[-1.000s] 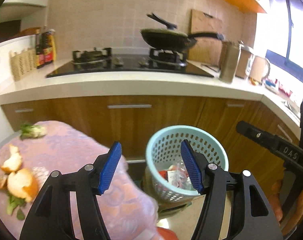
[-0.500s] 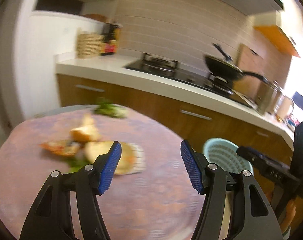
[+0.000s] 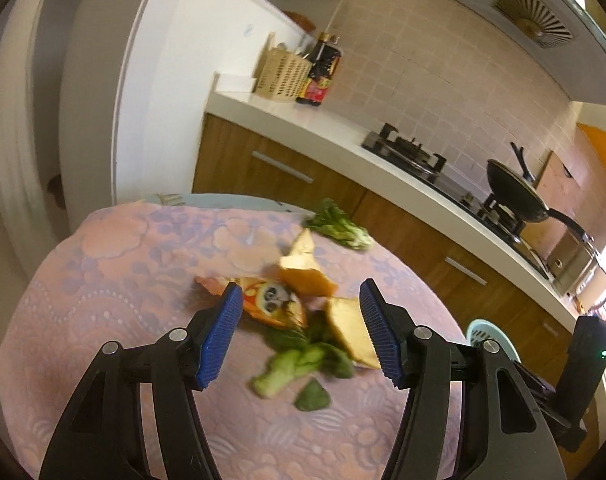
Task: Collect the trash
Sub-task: 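Grasp the orange snack wrapper with the left gripper while the right gripper grasps the orange peel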
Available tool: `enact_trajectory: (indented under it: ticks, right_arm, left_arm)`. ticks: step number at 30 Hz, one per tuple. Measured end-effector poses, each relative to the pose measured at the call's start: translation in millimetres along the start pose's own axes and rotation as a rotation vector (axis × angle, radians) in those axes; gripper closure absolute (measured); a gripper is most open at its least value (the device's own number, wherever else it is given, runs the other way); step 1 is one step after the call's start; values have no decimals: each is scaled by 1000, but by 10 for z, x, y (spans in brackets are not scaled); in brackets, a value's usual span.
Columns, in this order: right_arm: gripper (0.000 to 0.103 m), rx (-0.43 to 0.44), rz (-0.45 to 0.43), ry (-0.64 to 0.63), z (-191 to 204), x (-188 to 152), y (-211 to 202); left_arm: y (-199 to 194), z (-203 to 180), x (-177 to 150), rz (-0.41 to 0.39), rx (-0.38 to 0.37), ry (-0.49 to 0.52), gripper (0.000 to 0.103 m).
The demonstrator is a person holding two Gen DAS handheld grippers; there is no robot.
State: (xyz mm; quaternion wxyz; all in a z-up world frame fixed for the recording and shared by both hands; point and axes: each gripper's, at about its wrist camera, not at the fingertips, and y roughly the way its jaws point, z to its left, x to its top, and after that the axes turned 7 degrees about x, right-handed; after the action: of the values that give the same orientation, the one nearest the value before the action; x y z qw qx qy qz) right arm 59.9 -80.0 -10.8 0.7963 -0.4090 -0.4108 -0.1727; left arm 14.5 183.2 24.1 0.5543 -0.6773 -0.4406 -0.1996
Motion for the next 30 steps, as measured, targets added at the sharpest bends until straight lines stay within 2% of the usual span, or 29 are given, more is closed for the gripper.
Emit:
enact_trajectory:
  ticks: [5,8,9,12,14,16,21,24,27,28,30]
  right_arm:
    - [49,18,14,-24,126,99,293]
    - [49,-5,33,-22,108,38,483]
    - [49,-28,67,-13,83,15,568]
    - [49,-32,36,-11,53,55,543]
    - [49,-40,52,1,19,67,591]
    - [49,-46,65,3,13,71,626]
    - [49,-58,67,-44,101,57,653]
    - [49,-74,84,-69,151,39,687]
    - [49,-79,129,-72,153,28,777]
    - [50,-84,144,-70,147,24,809]
    - [60,-95,157,-76,154,17,840]
  left_arm:
    - [296,71,49,41,11,-6,45]
    - [509,148,27,68,49,-22,45]
    - [552,182,12,70,65,-26,45]
    - [727,299,-37,96,101,-61,45]
    - [850,343,-57,144,116,-82,45]
    - [877,351,-71,147,150,-79,45]
    - [803,419,-101,123,173,-96,45]
    - [697,517,-94,81,180,-133,42]
    - [696,589,-102,88,188,-160,37]
    - [711,597,-104,98,184,-168,37]
    - [755,609,-111,120,169,-175,37]
